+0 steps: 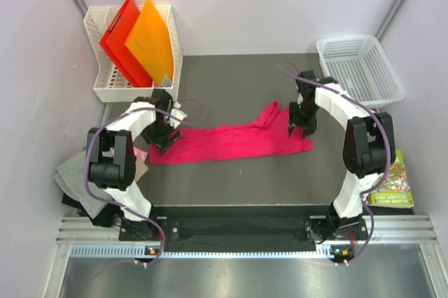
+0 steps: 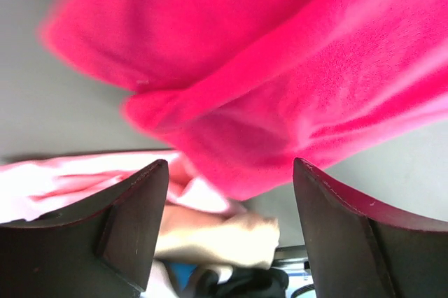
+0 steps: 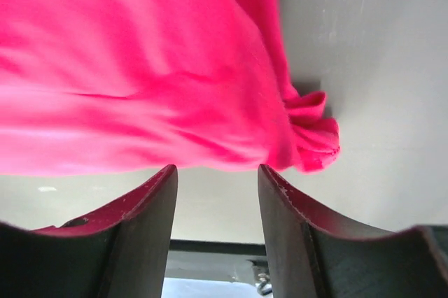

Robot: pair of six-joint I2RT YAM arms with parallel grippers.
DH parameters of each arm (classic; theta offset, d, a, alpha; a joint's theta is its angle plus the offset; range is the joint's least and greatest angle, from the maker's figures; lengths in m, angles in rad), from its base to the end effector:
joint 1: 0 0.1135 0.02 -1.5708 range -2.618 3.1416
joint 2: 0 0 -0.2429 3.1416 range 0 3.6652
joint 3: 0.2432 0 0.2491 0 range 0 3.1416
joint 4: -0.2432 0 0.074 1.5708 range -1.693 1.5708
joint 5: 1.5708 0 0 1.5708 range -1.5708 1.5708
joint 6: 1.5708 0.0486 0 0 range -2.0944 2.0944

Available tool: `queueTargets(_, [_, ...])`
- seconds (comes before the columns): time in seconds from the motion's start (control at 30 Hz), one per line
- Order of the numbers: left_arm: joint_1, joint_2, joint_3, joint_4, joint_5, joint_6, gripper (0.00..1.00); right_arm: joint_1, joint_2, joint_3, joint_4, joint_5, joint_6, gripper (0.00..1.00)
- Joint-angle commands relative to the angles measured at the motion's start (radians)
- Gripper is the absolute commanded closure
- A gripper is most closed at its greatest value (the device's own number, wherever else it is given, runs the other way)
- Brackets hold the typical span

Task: Fold and stack the t-shirts
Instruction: Fold the other side of the tshirt into a rectangle

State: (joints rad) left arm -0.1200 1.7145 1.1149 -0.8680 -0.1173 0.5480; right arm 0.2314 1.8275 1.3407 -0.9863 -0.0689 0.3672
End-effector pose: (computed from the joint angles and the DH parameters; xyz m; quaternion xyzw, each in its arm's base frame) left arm 0.2993 -0.0304 0.1454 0.3240 0.9428 0.0681 0.0379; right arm 0.3257 0.0802 0.1665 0.0661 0.9960 0.0473 0.0365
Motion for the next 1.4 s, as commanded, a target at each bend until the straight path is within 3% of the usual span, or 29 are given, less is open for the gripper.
queueTargets(0.0, [-0.007,-0.05,0.203,-0.13,0.08,-0.037,0.23,0.02,0.04,0.283,-0.061,-0.025,0.013,0.49])
queueTargets(0.13, [-0.05,-0.044,0.295,-0.167,0.113,-0.072,0.23,0.057,0.171,0.522,-0.08,-0.118,0.059,0.49])
queueTargets(0.3, [-0.084,-0.05,0.277,-0.161,0.11,-0.102,0.23,0.126,0.331,0.649,-0.095,-0.177,0.111,0.49])
queueTargets(0.57, [-0.084,-0.131,0.134,-0.112,0.064,-0.085,0.23,0.155,0.339,0.583,-0.078,-0.169,0.127,0.49])
queueTargets(0.8, [-0.084,-0.138,0.129,-0.111,0.068,-0.089,0.23,0.157,0.34,0.574,-0.069,-0.169,0.137,0.5])
queueTargets(1.03, [-0.084,-0.147,0.125,-0.105,0.051,-0.082,0.23,0.167,0.363,0.571,-0.054,-0.18,0.145,0.66])
queueTargets(1.37, [-0.083,-0.164,0.102,-0.092,0.038,-0.071,0.22,0.183,0.336,0.54,-0.066,-0.158,0.142,0.64])
